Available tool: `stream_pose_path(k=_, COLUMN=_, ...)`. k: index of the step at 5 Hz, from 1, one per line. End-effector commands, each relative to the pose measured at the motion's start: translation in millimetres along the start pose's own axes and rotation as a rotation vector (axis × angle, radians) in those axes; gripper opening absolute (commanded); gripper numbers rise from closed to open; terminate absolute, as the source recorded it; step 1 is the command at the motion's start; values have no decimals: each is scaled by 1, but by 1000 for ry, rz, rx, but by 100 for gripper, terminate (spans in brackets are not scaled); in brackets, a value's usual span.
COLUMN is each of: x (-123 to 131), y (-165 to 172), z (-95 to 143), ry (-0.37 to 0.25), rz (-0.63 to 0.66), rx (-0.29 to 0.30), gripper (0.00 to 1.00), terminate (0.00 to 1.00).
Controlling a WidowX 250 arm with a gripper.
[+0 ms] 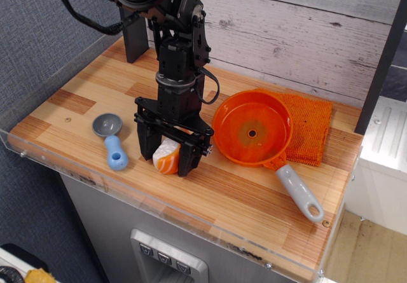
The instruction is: Move the food item to the lower middle of the table
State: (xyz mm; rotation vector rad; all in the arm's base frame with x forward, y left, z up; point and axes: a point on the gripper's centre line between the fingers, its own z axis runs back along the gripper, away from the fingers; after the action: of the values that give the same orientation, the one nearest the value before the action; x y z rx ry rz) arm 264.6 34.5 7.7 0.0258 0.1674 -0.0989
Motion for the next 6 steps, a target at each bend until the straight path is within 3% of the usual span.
stream_pose_path(k=1, x=2, y=3, z=24, ry=-66, rz=-26, rx=6, gripper=100, terminate=0)
stream_pose_path(k=2, x=7, y=-1, z=44, ry=-142, rz=-62, rx=0, gripper=100, terminate=0)
stream_pose_path(k=3, x=16, y=-6, z=91, ry=-341, rz=-160, rx=-6, gripper=100, terminate=0)
stream_pose_path(k=4, x=13, y=-8, z=142, ry=-511, rz=-217, rx=36, gripper=100, terminate=0)
stream_pose_path(k=5, x=6, y=-3, z=159, ry=-567, rz=-215, rx=45, gripper=100, terminate=0)
stream_pose_path(k=6, x=6, y=-3, z=159, ry=-567, rz=-215, rx=45, gripper=100, terminate=0)
